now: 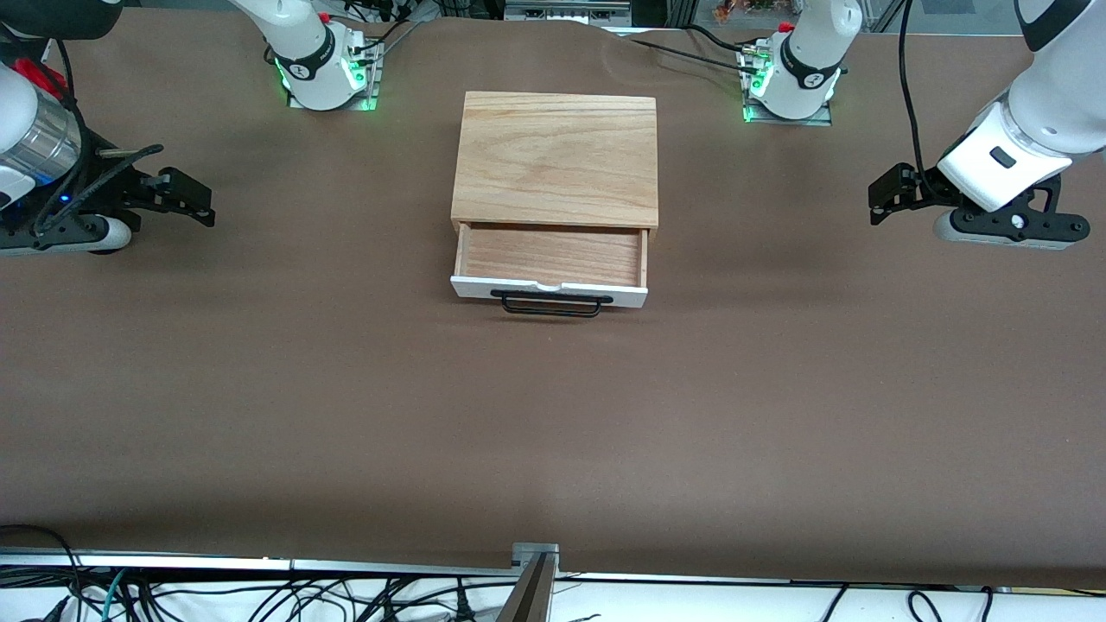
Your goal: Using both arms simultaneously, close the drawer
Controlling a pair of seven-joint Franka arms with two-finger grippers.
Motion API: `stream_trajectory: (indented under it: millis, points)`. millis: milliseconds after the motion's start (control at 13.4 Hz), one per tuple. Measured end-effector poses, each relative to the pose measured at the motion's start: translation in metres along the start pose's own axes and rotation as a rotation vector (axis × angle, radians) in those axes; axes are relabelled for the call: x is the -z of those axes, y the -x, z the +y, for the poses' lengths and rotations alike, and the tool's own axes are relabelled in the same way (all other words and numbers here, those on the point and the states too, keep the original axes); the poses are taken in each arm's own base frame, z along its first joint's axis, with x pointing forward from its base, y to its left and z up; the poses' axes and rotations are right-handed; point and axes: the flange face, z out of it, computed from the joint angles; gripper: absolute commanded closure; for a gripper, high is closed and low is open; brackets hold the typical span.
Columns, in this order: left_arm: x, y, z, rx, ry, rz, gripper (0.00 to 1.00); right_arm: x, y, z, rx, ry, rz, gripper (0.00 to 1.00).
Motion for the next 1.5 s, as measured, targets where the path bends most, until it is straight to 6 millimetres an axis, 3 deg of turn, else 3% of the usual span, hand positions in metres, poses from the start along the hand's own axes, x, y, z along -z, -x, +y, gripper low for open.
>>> stream_trajectory:
  millis: [748,1047,1271,1495]
  points:
    - [0.000,0.000,0.003,-0.004,0.000,0.000,0.00,0.000,0.000,-0.001,0.002,0.000,-0.002,0.00]
    - [0.000,0.001,0.011,-0.013,-0.001,0.000,0.00,-0.015,-0.003,-0.029,0.045,-0.022,-0.032,0.00]
    - [-0.009,0.000,0.049,-0.067,0.038,-0.023,0.00,-0.048,-0.017,-0.052,0.041,-0.209,-0.097,0.00]
    - [-0.062,-0.022,0.102,-0.114,0.179,-0.092,0.00,-0.116,-0.058,-0.074,0.021,-0.333,-0.112,0.00]
